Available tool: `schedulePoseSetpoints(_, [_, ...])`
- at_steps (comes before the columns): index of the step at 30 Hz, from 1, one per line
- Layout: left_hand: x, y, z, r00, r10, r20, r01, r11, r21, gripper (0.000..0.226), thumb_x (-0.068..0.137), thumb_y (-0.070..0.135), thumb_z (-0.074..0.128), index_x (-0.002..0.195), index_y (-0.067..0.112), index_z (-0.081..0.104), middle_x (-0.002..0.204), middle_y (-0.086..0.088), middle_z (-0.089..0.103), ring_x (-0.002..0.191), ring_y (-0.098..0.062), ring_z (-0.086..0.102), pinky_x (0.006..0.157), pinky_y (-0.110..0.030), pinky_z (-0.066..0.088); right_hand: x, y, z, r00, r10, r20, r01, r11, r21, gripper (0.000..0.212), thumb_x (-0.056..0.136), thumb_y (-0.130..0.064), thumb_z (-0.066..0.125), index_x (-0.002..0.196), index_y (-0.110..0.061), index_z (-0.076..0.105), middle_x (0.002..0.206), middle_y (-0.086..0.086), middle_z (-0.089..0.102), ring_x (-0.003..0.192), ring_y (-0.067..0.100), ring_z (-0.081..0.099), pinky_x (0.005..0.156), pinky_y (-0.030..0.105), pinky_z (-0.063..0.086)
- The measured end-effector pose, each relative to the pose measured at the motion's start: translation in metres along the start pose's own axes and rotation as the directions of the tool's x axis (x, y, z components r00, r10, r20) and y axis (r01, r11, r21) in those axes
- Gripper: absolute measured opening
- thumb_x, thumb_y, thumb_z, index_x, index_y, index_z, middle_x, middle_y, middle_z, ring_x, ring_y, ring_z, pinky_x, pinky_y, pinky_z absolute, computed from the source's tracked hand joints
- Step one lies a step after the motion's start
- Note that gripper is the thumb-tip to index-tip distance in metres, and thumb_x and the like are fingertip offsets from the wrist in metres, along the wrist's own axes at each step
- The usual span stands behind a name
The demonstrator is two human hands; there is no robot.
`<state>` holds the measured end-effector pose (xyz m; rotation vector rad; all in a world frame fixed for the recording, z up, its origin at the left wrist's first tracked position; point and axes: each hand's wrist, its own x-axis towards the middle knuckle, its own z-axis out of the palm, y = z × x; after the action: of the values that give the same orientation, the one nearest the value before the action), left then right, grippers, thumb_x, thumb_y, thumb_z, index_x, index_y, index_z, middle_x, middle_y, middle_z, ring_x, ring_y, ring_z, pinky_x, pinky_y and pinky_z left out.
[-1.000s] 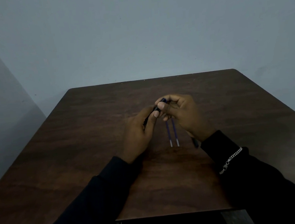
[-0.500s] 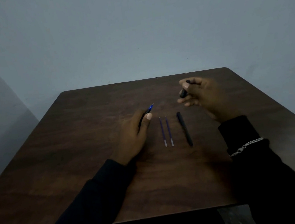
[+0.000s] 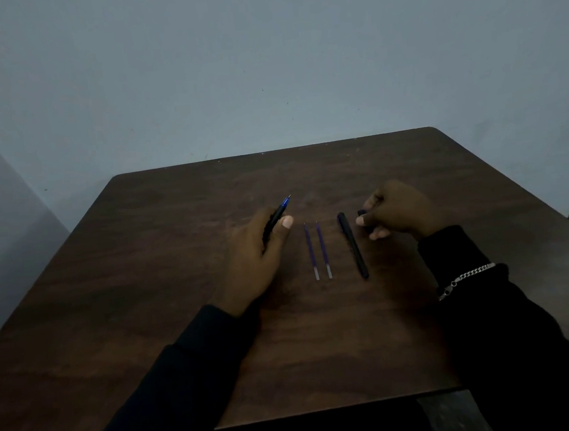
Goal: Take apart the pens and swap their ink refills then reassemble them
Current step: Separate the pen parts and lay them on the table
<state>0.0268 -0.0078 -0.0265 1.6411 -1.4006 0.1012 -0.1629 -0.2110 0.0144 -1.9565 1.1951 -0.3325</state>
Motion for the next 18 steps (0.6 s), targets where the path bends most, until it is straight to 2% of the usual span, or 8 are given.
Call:
schedulePoseSetpoints(2, [-0.0001, 0.0004, 0.0005, 1.0, -0.009, 0.014, 0.009, 1.0, -0.007, 0.025, 0.11, 0.051, 0.045, 0.098, 0.034, 0.058, 0.067, 0.007, 0.055, 0.062, -0.013, 0.056, 0.054, -0.018, 0.04, 0.0022, 0.0008, 0.0035, 1.0, 0.015, -0.013, -0.016, 1.0, -0.026, 0.016, 0.086, -0.006, 0.082, 0.091, 0.004, 0.071, 0.072, 0.008, 0.073, 0.046, 0.015, 0.072, 0.044, 0.023, 0.056])
schedulePoseSetpoints(5, [-0.0012, 0.0001, 0.0009, 1.0, -0.009, 0.019, 0.009, 1.0, -0.007, 0.031, 0.11, 0.051, 0.045, 0.097, 0.028, 0.06, 0.068, 0.004, 0.056, 0.062, -0.016, 0.055, 0.054, -0.022, 0.041, 0.0041, 0.0002, 0.0075, 0.999, 0.036, -0.033, -0.038, 0.998, -0.048, 0.016, 0.086, -0.008, 0.082, 0.082, 0.0, 0.069, 0.064, 0.008, 0.072, 0.043, 0.012, 0.07, 0.04, 0.019, 0.052])
schedulePoseSetpoints(9, [-0.0015, -0.0012, 0.0007, 1.0, -0.009, 0.017, 0.009, 1.0, -0.006, 0.027, 0.11, 0.051, 0.046, 0.096, 0.032, 0.058, 0.066, 0.005, 0.054, 0.059, -0.012, 0.053, 0.053, -0.021, 0.04, 0.0068, 0.0, 0.0095, 0.997, 0.064, -0.034, -0.065, 0.997, -0.044, 0.014, 0.086, -0.01, 0.083, 0.082, -0.005, 0.07, 0.073, 0.012, 0.073, 0.043, 0.012, 0.07, 0.041, 0.02, 0.053])
schedulePoseSetpoints(11, [-0.0012, -0.0017, 0.0014, 0.999, -0.02, 0.026, 0.02, 1.0, -0.007, 0.026, 0.11, 0.052, 0.045, 0.097, 0.034, 0.058, 0.066, 0.005, 0.055, 0.059, -0.012, 0.053, 0.053, -0.024, 0.042, 0.0076, 0.0008, 0.009, 0.997, 0.068, -0.03, -0.069, 0.997, -0.034, 0.014, 0.086, -0.011, 0.083, 0.084, -0.003, 0.071, 0.075, 0.011, 0.074, 0.045, 0.013, 0.072, 0.047, 0.024, 0.058])
schedulePoseSetpoints(15, [-0.0013, -0.0007, 0.0008, 1.0, -0.016, 0.018, 0.017, 1.0, -0.02, 0.029, 0.11, 0.049, 0.048, 0.092, 0.028, 0.058, 0.065, 0.001, 0.053, 0.057, -0.013, 0.051, 0.052, -0.023, 0.038, 0.0069, 0.0023, 0.0087, 0.998, 0.066, -0.022, -0.065, 0.998, 0.014, 0.018, 0.087, -0.013, 0.082, 0.078, -0.002, 0.072, 0.075, 0.01, 0.075, 0.051, 0.019, 0.075, 0.072, 0.042, 0.066])
schedulePoseSetpoints(18, [-0.0017, 0.0025, -0.0004, 1.0, -0.022, 0.023, 0.022, 1.0, -0.008, 0.024, 0.111, 0.042, 0.05, 0.093, 0.028, 0.059, 0.063, 0.006, 0.051, 0.057, -0.009, 0.051, 0.053, -0.016, 0.038, 0.0056, 0.0023, 0.0088, 0.997, 0.077, -0.021, -0.076, 0.997, 0.032, 0.02, 0.09, -0.014, 0.079, 0.087, 0.005, 0.075, 0.085, 0.016, 0.077, 0.055, 0.021, 0.076, 0.076, 0.045, 0.066])
